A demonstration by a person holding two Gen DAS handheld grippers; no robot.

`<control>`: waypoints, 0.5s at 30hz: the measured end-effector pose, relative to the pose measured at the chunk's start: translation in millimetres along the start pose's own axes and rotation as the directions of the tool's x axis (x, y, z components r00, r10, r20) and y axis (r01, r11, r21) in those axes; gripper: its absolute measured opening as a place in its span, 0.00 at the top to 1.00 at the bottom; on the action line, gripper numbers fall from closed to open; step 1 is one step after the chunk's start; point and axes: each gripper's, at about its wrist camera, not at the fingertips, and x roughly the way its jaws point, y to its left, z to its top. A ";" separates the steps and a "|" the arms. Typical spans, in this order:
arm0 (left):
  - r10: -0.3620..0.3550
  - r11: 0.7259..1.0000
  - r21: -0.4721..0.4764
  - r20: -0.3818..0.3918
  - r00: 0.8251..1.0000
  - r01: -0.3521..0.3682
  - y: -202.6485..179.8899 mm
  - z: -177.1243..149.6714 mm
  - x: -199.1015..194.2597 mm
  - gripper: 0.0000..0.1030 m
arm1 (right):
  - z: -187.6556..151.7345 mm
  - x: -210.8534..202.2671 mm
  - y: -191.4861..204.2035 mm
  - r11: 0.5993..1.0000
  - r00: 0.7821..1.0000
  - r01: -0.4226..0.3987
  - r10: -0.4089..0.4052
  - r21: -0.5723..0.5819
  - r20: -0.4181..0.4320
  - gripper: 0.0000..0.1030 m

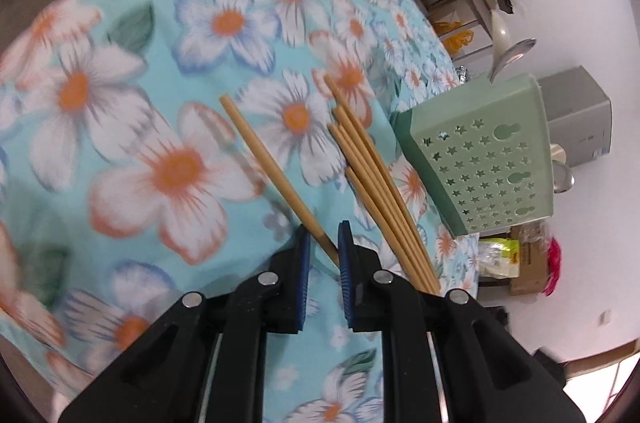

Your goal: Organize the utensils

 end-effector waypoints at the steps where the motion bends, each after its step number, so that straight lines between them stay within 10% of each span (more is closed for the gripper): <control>1: 0.009 1.000 0.015 0.011 1.000 -0.009 1.2 1.6 -3.2 0.87 | 6.4 -1.4 2.1 1.000 1.000 -0.006 0.006 -0.014 0.010 0.24; 15: 0.059 0.991 0.118 0.078 0.995 -0.068 16.4 7.2 -12.5 0.86 | 74.9 130.0 80.0 0.940 0.983 0.048 -0.105 -0.336 -0.152 0.73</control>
